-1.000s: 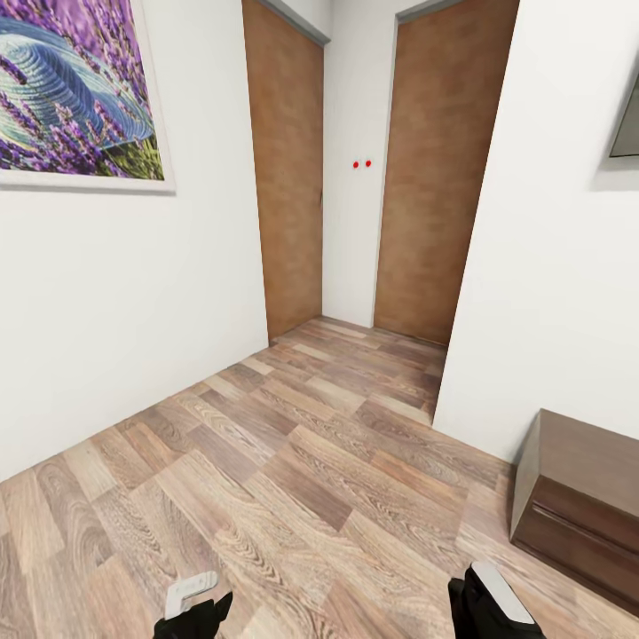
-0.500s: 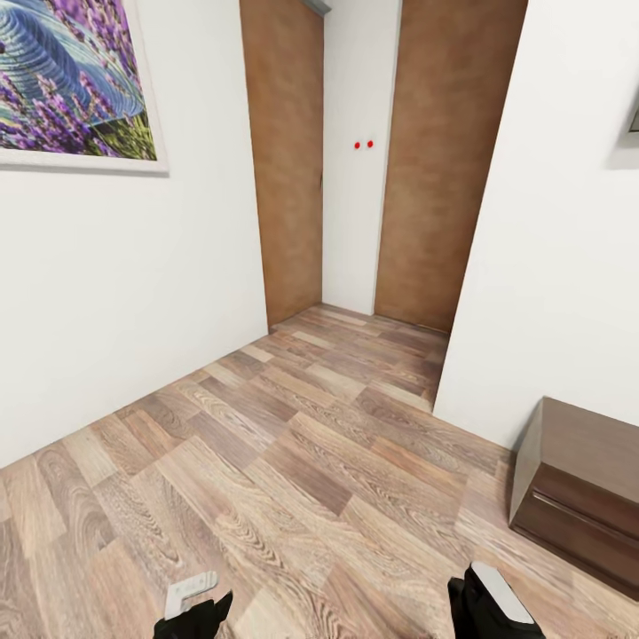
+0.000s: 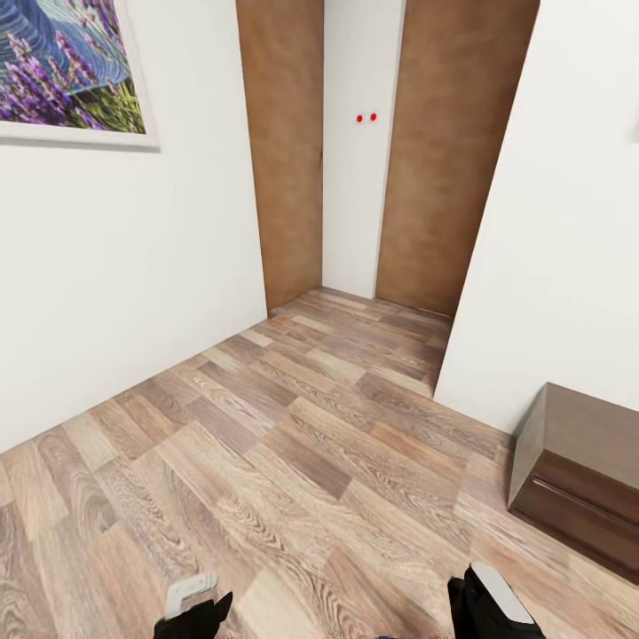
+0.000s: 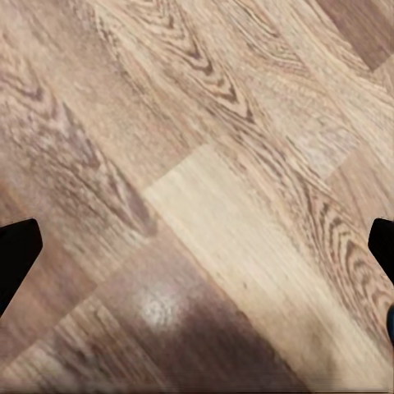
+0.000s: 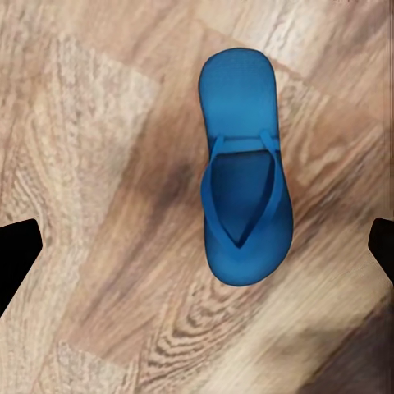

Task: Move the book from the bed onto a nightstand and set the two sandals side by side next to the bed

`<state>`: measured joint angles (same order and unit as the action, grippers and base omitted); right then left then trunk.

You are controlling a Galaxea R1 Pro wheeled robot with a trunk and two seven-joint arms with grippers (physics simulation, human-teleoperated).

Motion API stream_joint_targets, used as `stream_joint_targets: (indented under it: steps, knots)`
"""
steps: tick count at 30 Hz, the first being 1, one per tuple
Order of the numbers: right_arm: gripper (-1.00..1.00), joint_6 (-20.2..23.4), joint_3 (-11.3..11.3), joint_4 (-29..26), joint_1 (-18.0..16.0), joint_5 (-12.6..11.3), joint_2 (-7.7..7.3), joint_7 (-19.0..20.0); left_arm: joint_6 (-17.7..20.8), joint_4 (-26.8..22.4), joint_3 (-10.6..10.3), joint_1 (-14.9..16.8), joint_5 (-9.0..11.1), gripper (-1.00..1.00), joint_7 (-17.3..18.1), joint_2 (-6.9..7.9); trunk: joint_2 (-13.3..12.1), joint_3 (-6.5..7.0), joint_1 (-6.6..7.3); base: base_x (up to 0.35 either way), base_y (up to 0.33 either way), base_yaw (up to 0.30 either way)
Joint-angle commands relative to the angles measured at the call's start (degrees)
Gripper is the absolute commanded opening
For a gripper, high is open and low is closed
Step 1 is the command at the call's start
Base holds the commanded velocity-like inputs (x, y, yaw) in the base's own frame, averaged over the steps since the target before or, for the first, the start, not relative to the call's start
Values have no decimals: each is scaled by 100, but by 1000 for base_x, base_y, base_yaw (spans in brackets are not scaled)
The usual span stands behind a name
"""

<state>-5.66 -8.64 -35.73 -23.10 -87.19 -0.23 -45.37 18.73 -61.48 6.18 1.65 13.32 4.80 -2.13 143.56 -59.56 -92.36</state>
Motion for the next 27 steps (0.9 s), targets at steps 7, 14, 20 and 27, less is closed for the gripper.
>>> stream_joint_targets:
  steps: [7, 14, 20, 27]
  knots:
    - [100, -58, 2, -8, -2, -58, -1, -7, 44, -9, 23, 2, 39, 100, 30, -7, 12, -161, -17, 0, 0, 0]
    - [100, -58, 2, -6, -2, -58, 4, -7, 43, -10, 23, 2, 39, 100, 30, -7, 21, -316, -35, 0, 0, 0]
    - [100, -58, 3, -8, -2, -54, 3, -7, 46, -11, 23, 2, 39, 100, 30, -7, 29, -449, -50, 0, 0, 0]
    - [100, -58, 4, -7, -2, -53, 5, -5, 48, -10, 23, 2, 39, 100, 30, -7, 39, -604, -68, 0, 0, 0]
